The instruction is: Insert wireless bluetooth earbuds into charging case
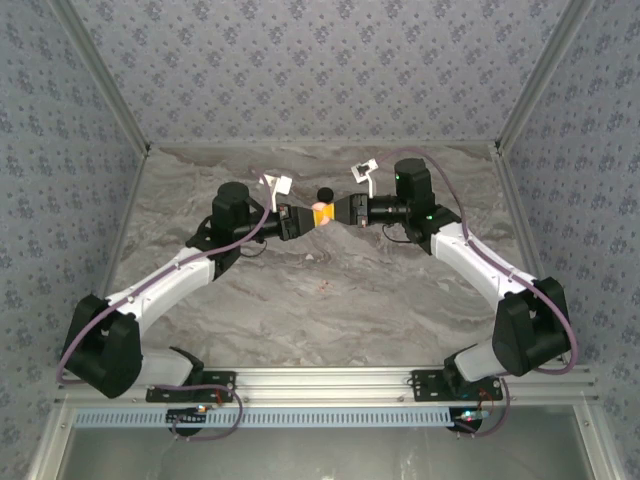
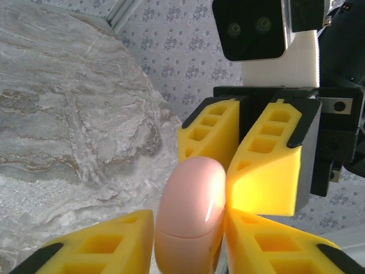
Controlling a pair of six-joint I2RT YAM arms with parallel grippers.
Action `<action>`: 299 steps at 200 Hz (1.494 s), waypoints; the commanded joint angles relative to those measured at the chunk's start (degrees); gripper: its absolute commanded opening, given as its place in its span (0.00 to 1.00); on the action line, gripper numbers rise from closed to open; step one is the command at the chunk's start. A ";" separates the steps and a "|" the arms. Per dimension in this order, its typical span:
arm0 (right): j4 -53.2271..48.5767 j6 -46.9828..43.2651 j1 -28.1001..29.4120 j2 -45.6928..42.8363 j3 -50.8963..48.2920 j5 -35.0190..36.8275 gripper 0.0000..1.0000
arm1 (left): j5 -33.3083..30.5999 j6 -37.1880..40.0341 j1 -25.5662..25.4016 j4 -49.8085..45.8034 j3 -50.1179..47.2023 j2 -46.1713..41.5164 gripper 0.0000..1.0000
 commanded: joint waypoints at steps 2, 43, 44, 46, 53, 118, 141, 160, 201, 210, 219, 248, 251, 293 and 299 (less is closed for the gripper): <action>0.75 -0.07 0.57 -1.67 2.05 -0.56 0.21 | 0.52 -0.26 -0.61 1.95 0.12 0.63 0.23; -3.81 -2.75 0.56 -2.47 2.52 1.19 0.32 | 0.00 2.20 -0.61 -0.79 0.67 -0.02 0.17; -4.11 -2.86 0.55 -2.53 2.57 1.30 0.33 | -0.03 2.34 -0.66 -0.89 0.72 -0.05 0.17; -4.68 -3.30 0.52 -2.66 2.65 1.43 0.34 | -0.03 2.61 -0.66 -1.25 0.88 -0.11 0.17; -6.76 -4.77 0.55 -3.07 3.10 2.40 0.38 | -0.12 3.83 -0.70 -2.61 1.32 -0.24 0.17; -26.75 -18.63 1.27 -8.57 6.33 11.48 0.49 | 1.62 24.81 -0.93 4.99 -3.37 -4.02 0.22; -30.43 -21.69 1.86 -9.73 8.72 12.92 0.49 | 1.70 34.81 -1.35 3.93 -4.82 -5.67 0.21; -32.46 -23.79 2.67 -10.21 9.43 13.03 0.50 | 2.84 39.50 -1.49 3.03 -5.25 -6.21 0.20; -36.17 -27.70 5.08 -9.87 10.77 13.53 0.51 | 2.51 44.21 -2.19 2.93 -5.99 -6.84 0.18; -36.78 -28.32 5.54 -9.47 11.08 13.91 0.51 | 2.64 44.97 -2.42 3.26 -6.33 -6.96 0.18; -37.26 -28.55 6.03 -9.12 11.36 14.68 0.51 | 2.69 45.67 -2.84 3.70 -6.66 -7.20 0.18; -37.73 -28.62 6.27 -8.11 11.85 16.25 0.52 | 2.79 46.62 -3.52 4.31 -7.26 -7.70 0.18; -37.81 -28.72 6.31 -8.03 11.85 16.36 0.51 | 2.78 46.75 -3.61 4.31 -7.26 -7.71 0.18; -38.26 -28.81 6.40 -6.72 12.23 17.24 0.52 | 3.07 46.61 -3.97 4.18 -7.39 -8.07 0.17; -38.32 -28.82 6.50 -6.55 12.21 17.24 0.52 | 3.10 46.67 -3.97 4.06 -7.42 -8.07 0.17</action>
